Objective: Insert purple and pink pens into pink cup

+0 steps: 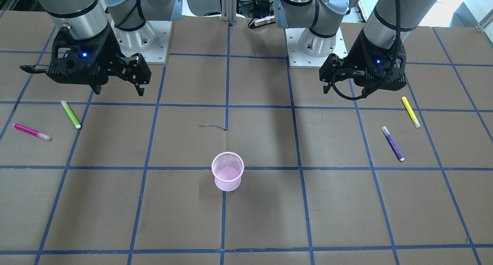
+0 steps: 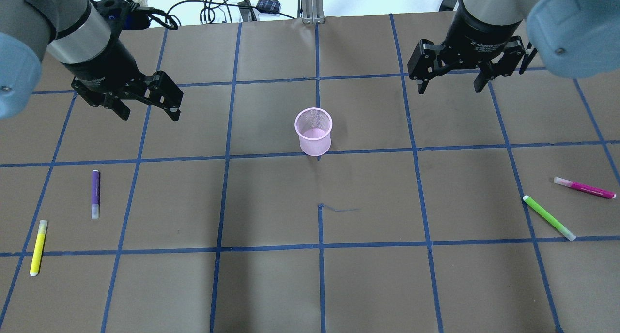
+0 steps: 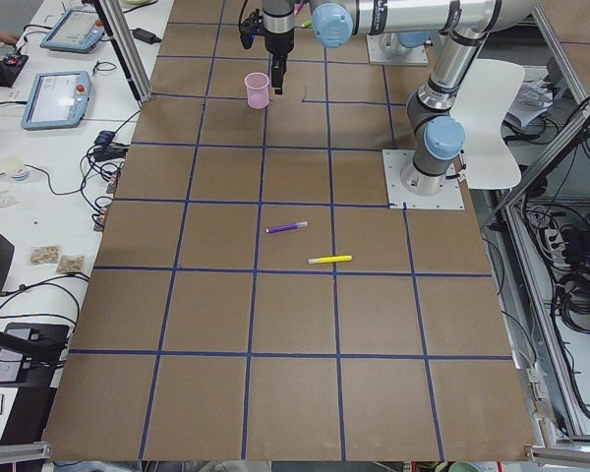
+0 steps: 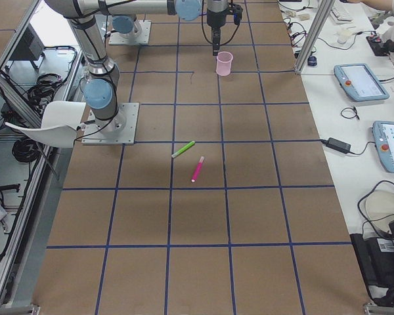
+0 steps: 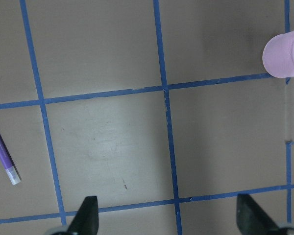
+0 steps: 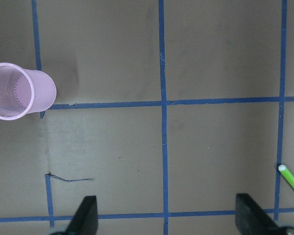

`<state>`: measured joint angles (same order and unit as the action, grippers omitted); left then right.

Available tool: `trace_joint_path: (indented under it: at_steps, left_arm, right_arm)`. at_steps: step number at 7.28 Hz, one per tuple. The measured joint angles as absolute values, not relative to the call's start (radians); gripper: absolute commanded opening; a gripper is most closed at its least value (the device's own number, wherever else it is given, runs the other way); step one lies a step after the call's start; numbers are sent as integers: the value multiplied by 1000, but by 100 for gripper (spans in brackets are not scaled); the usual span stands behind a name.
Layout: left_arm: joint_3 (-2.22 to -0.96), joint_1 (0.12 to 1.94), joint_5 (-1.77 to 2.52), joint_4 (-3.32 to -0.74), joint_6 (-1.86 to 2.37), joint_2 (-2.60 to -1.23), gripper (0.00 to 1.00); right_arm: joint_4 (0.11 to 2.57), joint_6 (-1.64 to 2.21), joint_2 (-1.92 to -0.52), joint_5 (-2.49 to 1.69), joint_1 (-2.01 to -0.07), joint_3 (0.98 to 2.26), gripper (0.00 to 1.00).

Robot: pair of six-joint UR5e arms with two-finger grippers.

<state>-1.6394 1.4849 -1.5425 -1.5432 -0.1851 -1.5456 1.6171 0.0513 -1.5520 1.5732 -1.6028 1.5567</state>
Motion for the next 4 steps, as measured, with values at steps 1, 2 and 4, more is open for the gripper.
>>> trace_joint_path:
  at_steps: [1,2,4]
  left_arm:
    - [-1639,1485,-1541,-1543,-183,-1544,100]
    - [-1639,1485,-1540,-1543,-181,-1544,100]
    - [-1638,1485,-1539,-1543,-180,-1544,100]
  right_arm:
    - [1609,46,-1553,1574,-1599,1550,100]
    - [1590,8,-1553,1576,-1593,1548,100]
    - [1577,-174,-1555,1591,-1565,1550,100]
